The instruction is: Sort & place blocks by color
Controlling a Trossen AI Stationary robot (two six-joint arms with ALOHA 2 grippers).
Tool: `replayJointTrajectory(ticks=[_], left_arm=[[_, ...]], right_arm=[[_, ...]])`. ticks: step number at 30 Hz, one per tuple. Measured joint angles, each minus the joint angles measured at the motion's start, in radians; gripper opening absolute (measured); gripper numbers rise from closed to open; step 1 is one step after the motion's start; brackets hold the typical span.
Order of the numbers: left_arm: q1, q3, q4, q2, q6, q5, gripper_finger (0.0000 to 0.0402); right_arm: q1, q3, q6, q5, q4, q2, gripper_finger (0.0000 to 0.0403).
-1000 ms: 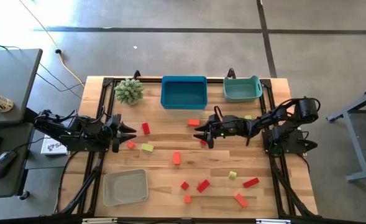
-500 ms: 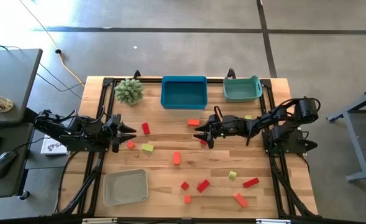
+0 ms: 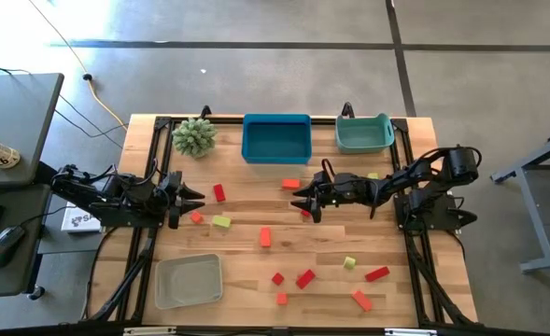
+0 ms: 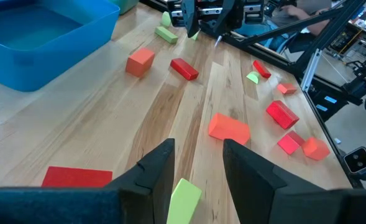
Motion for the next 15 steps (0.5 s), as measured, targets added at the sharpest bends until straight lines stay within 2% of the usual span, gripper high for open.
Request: replayJointTrajectory(ticks=[15], left_arm=[[0.000, 0.000, 0.001, 0.000, 0.000, 0.000, 0.0124]], right_arm=[[0.000, 0.021, 0.184, 0.003, 0.030, 0.000, 0.0200]])
